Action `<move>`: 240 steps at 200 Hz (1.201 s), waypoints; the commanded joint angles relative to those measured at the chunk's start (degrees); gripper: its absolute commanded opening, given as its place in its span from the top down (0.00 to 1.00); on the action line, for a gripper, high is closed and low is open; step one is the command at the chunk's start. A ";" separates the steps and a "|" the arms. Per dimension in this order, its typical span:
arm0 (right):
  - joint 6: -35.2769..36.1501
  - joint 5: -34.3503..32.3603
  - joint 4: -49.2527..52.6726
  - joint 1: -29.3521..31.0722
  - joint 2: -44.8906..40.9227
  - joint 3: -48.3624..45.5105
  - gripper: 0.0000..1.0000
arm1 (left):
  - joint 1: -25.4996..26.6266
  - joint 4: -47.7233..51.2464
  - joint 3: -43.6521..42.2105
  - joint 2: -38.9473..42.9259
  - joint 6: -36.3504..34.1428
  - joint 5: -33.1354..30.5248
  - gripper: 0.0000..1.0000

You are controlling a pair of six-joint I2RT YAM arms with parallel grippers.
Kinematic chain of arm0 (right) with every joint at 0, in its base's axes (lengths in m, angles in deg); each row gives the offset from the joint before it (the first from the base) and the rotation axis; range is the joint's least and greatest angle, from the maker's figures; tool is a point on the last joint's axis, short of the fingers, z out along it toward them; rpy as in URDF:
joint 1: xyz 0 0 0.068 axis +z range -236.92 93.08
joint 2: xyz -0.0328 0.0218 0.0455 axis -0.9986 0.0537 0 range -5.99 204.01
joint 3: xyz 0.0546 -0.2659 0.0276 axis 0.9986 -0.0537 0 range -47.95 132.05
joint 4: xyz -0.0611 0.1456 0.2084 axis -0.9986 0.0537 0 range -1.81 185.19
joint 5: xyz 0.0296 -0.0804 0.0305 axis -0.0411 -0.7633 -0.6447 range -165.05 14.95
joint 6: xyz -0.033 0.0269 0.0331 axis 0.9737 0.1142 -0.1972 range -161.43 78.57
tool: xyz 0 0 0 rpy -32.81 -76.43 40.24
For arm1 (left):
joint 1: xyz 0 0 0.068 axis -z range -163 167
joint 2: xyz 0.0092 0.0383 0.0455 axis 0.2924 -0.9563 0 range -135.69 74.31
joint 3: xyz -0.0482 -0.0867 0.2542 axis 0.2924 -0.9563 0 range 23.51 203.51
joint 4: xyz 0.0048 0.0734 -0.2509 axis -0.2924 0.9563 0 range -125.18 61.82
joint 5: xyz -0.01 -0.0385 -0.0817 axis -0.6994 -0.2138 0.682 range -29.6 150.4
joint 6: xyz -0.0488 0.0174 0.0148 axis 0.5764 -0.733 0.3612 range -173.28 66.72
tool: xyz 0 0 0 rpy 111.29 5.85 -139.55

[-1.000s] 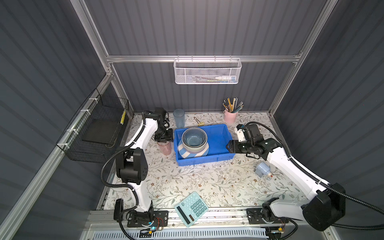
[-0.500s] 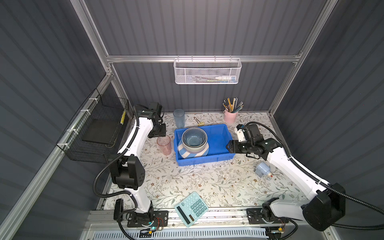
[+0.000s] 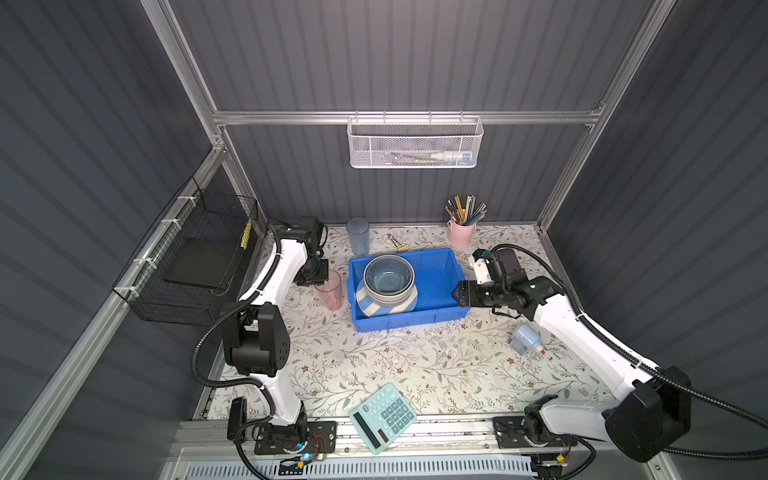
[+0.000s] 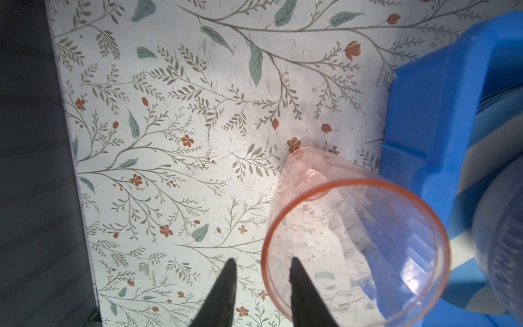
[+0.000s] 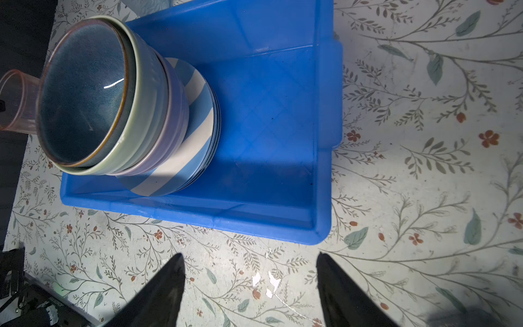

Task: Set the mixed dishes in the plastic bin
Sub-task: 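Lift the pink cup off the table with the left gripper, then carry the pink cup over the bin with left while right reaches toward it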

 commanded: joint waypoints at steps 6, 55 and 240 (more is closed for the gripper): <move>0.14 0.45 1.06 -0.26 0.01 0.54 0.26 | -0.19 -0.34 -1.22 -0.79 -0.80 1.59 0.73; 0.22 0.36 1.33 -0.21 -0.26 0.44 0.26 | -0.45 -1.30 -2.04 -1.47 -0.43 2.96 0.82; 0.32 2.81 0.99 1.38 -2.20 3.91 0.26 | 2.41 7.80 14.59 5.62 1.75 -5.59 1.00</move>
